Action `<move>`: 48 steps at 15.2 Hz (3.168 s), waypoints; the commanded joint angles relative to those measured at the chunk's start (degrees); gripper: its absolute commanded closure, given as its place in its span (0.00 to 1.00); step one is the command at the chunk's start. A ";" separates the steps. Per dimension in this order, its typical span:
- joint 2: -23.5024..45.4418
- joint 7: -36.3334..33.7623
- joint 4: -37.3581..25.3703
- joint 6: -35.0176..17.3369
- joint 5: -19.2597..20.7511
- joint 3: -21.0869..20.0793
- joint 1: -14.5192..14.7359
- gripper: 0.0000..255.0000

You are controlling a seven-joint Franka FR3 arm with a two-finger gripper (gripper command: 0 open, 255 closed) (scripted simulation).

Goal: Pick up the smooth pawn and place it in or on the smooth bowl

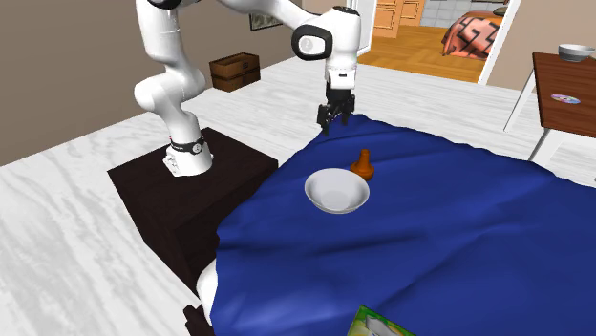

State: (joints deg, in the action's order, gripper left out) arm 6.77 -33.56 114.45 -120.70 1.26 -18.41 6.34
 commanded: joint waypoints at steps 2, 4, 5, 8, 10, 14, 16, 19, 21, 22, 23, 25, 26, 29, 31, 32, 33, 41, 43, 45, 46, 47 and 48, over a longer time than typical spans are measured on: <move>7.06 -3.65 -6.42 -0.20 3.17 -0.12 1.55 0.00; 11.79 -5.82 -10.97 -0.04 5.12 0.12 2.91 0.00; 14.18 -6.80 -13.41 0.17 6.03 0.33 3.66 0.00; 20.82 -9.13 -20.68 1.20 8.24 1.06 5.85 0.00; 21.46 -9.27 -20.07 -0.04 8.47 1.24 5.95 0.00; 22.87 -9.60 -19.02 -2.45 9.00 1.54 6.10 0.00; 23.45 -9.73 -18.64 -3.39 9.21 1.67 6.17 0.00; 23.46 -9.73 -18.66 -3.38 9.22 1.67 6.17 0.00; 23.46 -9.73 -18.66 -3.38 9.22 1.67 6.17 0.00; 23.46 -9.73 -18.66 -3.38 9.22 1.67 6.17 0.00; 23.46 -9.74 -18.66 -3.37 9.21 1.67 6.17 0.00; 23.46 -9.74 -18.66 -3.37 9.21 1.67 6.17 1.00; 23.46 -9.74 -18.66 -3.37 9.21 1.67 6.17 1.00; 23.46 -9.73 -18.65 -3.38 9.21 1.67 6.17 1.00; 23.46 -9.73 -18.66 -3.38 9.21 1.67 6.17 1.00; 23.47 -9.73 -18.67 -3.37 9.21 1.67 6.17 1.00; 23.46 -9.73 -18.66 -3.38 9.22 1.67 6.17 1.00; 20.62 -9.05 -20.73 1.42 8.15 1.07 5.85 1.00; 20.01 -8.90 -21.39 2.67 7.91 0.95 5.79 1.00; 19.43 -8.75 -22.11 3.94 7.68 0.84 5.75 1.00; 19.16 -8.68 -22.49 4.58 7.57 0.78 5.73 1.00; 18.89 -8.60 -22.89 5.23 7.47 0.73 5.71 1.00; 18.64 -8.54 -23.30 5.88 7.37 0.68 5.70 1.00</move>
State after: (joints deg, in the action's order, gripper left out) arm 25.51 -42.08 91.66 -115.43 8.68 -17.68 11.98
